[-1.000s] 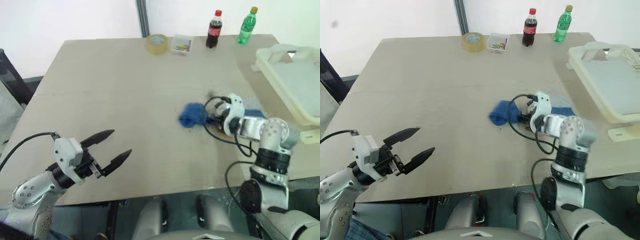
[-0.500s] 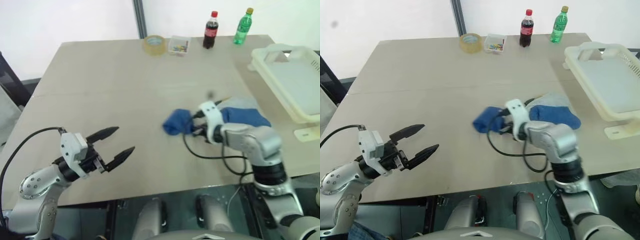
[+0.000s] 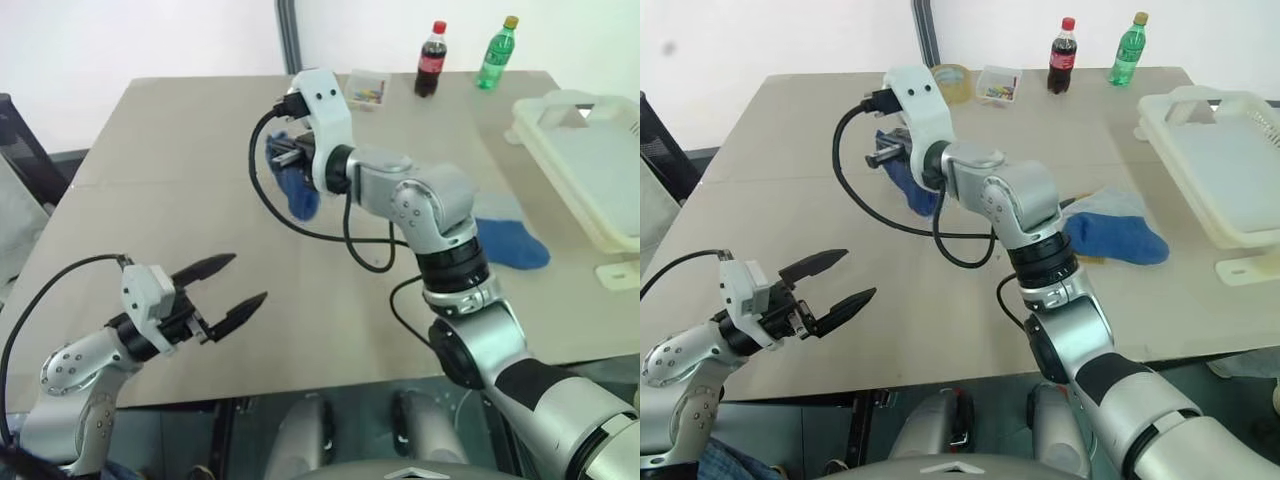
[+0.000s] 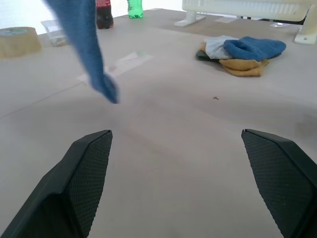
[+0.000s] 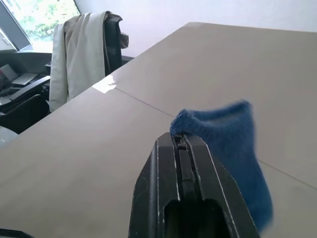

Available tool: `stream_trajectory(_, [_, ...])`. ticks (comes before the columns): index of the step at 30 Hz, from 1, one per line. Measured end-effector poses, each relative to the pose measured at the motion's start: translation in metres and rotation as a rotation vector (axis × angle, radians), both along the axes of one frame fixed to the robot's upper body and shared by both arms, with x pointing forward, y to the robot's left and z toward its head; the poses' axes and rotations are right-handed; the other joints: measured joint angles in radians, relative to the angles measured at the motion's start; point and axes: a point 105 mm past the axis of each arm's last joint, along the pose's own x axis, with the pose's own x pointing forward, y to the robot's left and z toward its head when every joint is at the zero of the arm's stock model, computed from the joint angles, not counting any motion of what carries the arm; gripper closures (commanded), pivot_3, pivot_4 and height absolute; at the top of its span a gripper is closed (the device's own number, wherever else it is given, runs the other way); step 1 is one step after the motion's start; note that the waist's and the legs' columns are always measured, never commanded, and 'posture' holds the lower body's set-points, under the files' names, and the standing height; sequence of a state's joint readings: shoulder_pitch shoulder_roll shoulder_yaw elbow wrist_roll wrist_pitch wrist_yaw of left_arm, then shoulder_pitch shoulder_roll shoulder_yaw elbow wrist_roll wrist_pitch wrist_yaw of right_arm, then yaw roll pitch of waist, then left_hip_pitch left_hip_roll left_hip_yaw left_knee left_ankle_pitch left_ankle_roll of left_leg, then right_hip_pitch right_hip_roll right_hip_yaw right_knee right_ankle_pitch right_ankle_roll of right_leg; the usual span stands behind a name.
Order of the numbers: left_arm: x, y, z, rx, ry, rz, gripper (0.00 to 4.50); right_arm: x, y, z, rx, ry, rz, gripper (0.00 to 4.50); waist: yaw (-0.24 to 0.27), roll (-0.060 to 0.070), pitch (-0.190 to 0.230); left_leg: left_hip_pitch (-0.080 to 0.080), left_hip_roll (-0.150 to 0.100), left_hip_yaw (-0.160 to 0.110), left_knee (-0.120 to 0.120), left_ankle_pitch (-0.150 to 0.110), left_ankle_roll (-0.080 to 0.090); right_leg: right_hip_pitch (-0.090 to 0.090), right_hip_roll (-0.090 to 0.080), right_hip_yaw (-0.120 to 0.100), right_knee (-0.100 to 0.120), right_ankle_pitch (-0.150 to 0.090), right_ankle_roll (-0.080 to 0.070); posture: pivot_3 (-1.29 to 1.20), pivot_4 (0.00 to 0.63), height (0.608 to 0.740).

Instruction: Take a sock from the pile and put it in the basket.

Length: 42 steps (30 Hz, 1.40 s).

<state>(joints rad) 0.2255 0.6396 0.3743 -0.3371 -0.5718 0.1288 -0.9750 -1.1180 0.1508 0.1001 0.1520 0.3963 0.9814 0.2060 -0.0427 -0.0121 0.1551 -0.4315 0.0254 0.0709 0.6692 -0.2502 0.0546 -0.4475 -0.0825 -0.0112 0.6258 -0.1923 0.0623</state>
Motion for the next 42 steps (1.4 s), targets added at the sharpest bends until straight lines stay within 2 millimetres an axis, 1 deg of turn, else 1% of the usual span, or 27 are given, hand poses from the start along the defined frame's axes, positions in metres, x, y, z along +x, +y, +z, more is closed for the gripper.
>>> stream_trajectory(7, [-0.001,0.001,-0.002,-0.002,0.005,0.013,0.00,-0.001,0.002,-0.002,-0.001,0.005,0.011,4.48,-0.001,0.000,0.000,0.000,0.000,0.000,0.000,-0.001,0.001,0.000,0.000,0.000,0.000,0.000,0.000,0.00,0.150,0.740])
stream_trajectory(9, [-0.001,0.001,-0.002,-0.003,0.004,0.017,0.00,-0.001,0.001,-0.005,-0.009,0.014,0.007,4.48,-0.001,0.000,0.000,0.000,0.000,0.000,0.000,-0.001,0.001,0.000,0.000,0.000,0.000,0.000,0.000,0.00,0.150,0.740])
stream_trajectory(10, [-0.002,0.001,-0.002,-0.003,0.003,0.018,0.00,0.000,-0.003,-0.010,-0.013,0.025,-0.008,4.48,0.001,-0.001,-0.001,0.000,0.000,0.000,0.000,-0.001,0.001,0.000,0.000,0.000,0.000,0.000,0.000,0.00,0.150,0.740])
stream_trajectory(11, [-0.002,0.001,-0.003,-0.003,0.006,0.021,0.00,0.002,-0.009,-0.021,-0.022,0.054,-0.029,4.48,0.002,-0.002,-0.001,0.000,0.000,0.000,0.000,-0.001,0.001,0.001,0.000,-0.001,0.000,0.000,0.000,0.00,0.150,0.740])
stream_trajectory(12, [-0.003,0.002,-0.004,-0.006,0.011,0.025,0.00,0.005,-0.020,-0.045,-0.052,0.126,-0.071,4.48,0.004,-0.002,-0.002,0.000,0.000,0.000,0.000,0.000,0.000,0.001,-0.001,-0.001,0.000,0.000,0.000,0.00,0.150,0.740])
stream_trajectory(13, [-0.003,0.002,-0.004,-0.006,0.011,0.027,0.00,0.006,-0.025,-0.056,-0.064,0.161,-0.087,4.48,0.004,-0.002,-0.002,0.000,-0.001,0.000,0.000,0.000,0.000,0.001,-0.001,-0.001,0.001,0.000,0.000,0.00,0.150,0.740])
stream_trajectory(14, [-0.003,0.002,-0.004,-0.007,0.011,0.027,0.00,0.007,-0.040,-0.076,-0.098,0.217,-0.130,4.48,0.004,-0.002,-0.002,0.000,-0.001,0.000,0.000,0.000,0.000,0.001,-0.002,-0.001,0.000,0.000,0.000,0.00,0.150,0.740])
stream_trajectory(15, [-0.003,0.002,-0.004,-0.007,0.010,0.027,0.00,0.006,-0.051,-0.089,-0.120,0.251,-0.156,4.48,0.004,-0.002,-0.002,0.000,-0.001,0.000,0.000,0.000,0.000,0.001,-0.002,-0.001,0.000,0.000,0.000,0.00,0.150,0.740])
stream_trajectory(16, [-0.003,0.002,-0.004,-0.007,0.010,0.027,0.00,0.006,-0.062,-0.098,-0.142,0.271,-0.182,4.48,0.004,-0.002,-0.002,0.000,-0.001,0.000,0.001,0.000,0.000,0.000,-0.002,0.000,0.001,0.000,0.000,0.00,0.150,0.740])
stream_trajectory(17, [-0.002,0.001,-0.003,-0.007,0.006,0.024,0.00,0.004,-0.078,-0.108,-0.170,0.281,-0.223,4.48,0.005,-0.002,-0.002,0.000,-0.002,0.000,0.001,0.000,0.000,0.001,-0.002,-0.001,0.001,0.000,0.000,0.00,0.150,0.740])
stream_trajectory(18, [-0.002,0.001,-0.003,-0.007,0.005,0.023,0.00,0.003,-0.088,-0.114,-0.189,0.287,-0.249,4.48,0.004,-0.002,-0.002,0.000,-0.002,0.000,0.001,0.000,0.000,0.001,-0.002,-0.001,0.001,0.000,0.000,0.00,0.150,0.740])
stream_trajectory(19, [-0.001,0.000,-0.002,-0.008,0.000,0.018,0.00,0.001,-0.104,-0.121,-0.218,0.288,-0.292,4.48,0.005,-0.002,-0.002,0.000,-0.002,0.000,0.001,0.000,0.000,0.001,-0.002,-0.001,0.001,0.000,0.000,0.00,0.150,0.740])
stream_trajectory(21, [0.000,-0.002,-0.002,-0.009,0.000,0.013,0.00,-0.002,-0.123,-0.132,-0.259,0.306,-0.344,4.48,0.000,-0.002,-0.001,0.000,-0.002,0.001,0.001,-0.001,0.003,0.000,-0.002,0.000,0.001,0.000,0.000,0.00,0.150,0.740])
stream_trajectory(24, [0.002,-0.007,-0.001,-0.011,-0.006,-0.011,0.00,-0.009,-0.137,-0.136,-0.289,0.307,-0.374,4.48,-0.003,-0.002,-0.001,0.002,-0.001,0.000,0.001,-0.002,0.004,0.000,0.002,0.001,0.002,0.000,0.000,0.00,0.150,0.740])
stream_trajectory(28, [0.004,-0.007,-0.001,-0.012,-0.008,-0.021,0.00,-0.016,-0.149,-0.137,-0.301,0.319,-0.397,4.48,0.001,-0.002,-0.001,0.002,-0.001,0.000,0.001,-0.002,0.004,0.001,0.002,0.001,0.001,0.000,0.000,0.00,0.150,0.740])
stream_trajectory(31, [0.008,-0.006,0.000,-0.007,-0.011,-0.024,0.00,-0.018,-0.141,-0.129,-0.268,0.302,-0.378,4.48,0.001,-0.002,-0.001,0.002,-0.001,0.000,0.001,-0.002,0.004,0.001,0.002,0.001,0.001,0.000,0.000,0.00,0.150,0.740])
stream_trajectory(33, [0.010,-0.006,0.000,-0.004,-0.011,-0.030,0.00,-0.016,-0.125,-0.112,-0.219,0.270,-0.340,4.48,-0.002,-0.001,-0.001,0.002,-0.001,0.001,0.001,-0.002,0.004,0.000,0.003,0.001,0.002,0.000,0.000,0.00,0.150,0.740])
stream_trajectory(34, [0.011,-0.007,0.000,-0.004,-0.012,-0.036,0.00,-0.015,-0.114,-0.100,-0.193,0.243,-0.313,4.48,-0.003,-0.001,-0.001,0.002,-0.001,0.001,0.001,-0.002,0.004,0.000,0.003,0.001,0.002,0.000,0.000,0.00,0.150,0.740])
stream_trajectory(35, [0.011,-0.008,0.000,-0.004,-0.011,-0.039,0.00,-0.015,-0.108,-0.093,-0.179,0.226,-0.299,4.48,-0.004,-0.001,-0.001,0.002,-0.001,0.001,0.001,-0.002,0.004,0.000,0.003,0.001,0.002,0.000,0.000,0.00,0.150,0.740])
stream_trajectory(36, [0.011,-0.010,-0.001,-0.005,-0.010,-0.048,0.00,-0.014,-0.094,-0.073,-0.147,0.176,-0.262,4.48,-0.002,-0.001,-0.001,0.002,-0.001,0.000,0.001,-0.002,0.003,0.000,0.004,0.001,0.002,0.000,0.000,0.00,0.150,0.740])
stream_trajectory(37, [0.012,-0.011,-0.001,-0.006,-0.010,-0.052,0.00,-0.014,-0.085,-0.060,-0.127,0.143,-0.237,4.48,-0.001,-0.001,-0.001,0.002,-0.001,0.000,0.001,-0.002,0.003,0.000,0.004,0.001,0.002,0.000,0.000,0.00,0.150,0.740])
stream_trajectory(38, [0.013,-0.011,-0.001,-0.006,-0.010,-0.055,0.00,-0.013,-0.067,-0.038,-0.091,0.092,-0.190,4.48,0.000,-0.001,-0.001,0.001,-0.001,0.000,0.001,-0.002,0.003,0.001,0.003,0.001,0.002,0.000,0.000,0.00,0.150,0.740])
stream_trajectory(40, [0.013,-0.012,-0.001,-0.005,-0.011,-0.062,0.00,-0.012,-0.049,-0.024,-0.067,0.063,-0.141,4.48,0.003,-0.002,-0.001,0.001,-0.001,0.000,0.001,-0.002,0.003,0.001,0.003,0.001,0.001,0.000,0.000,0.00,0.150,0.740])
stream_trajectory(41, [0.013,-0.011,-0.001,-0.006,-0.009,-0.061,0.00,-0.012,-0.040,-0.021,-0.064,0.058,-0.116,4.48,0.004,-0.002,-0.002,0.001,-0.001,0.000,0.001,-0.001,0.003,0.001,0.002,0.001,0.001,0.000,0.000,0.00,0.150,0.740])
stream_trajectory(42, [0.013,-0.011,-0.002,-0.006,-0.008,-0.060,0.00,-0.011,-0.035,-0.020,-0.066,0.055,-0.101,4.48,0.003,-0.002,-0.002,0.000,-0.001,0.000,0.001,-0.001,0.002,0.001,0.002,0.001,0.001,0.000,0.000,0.00,0.150,0.740])
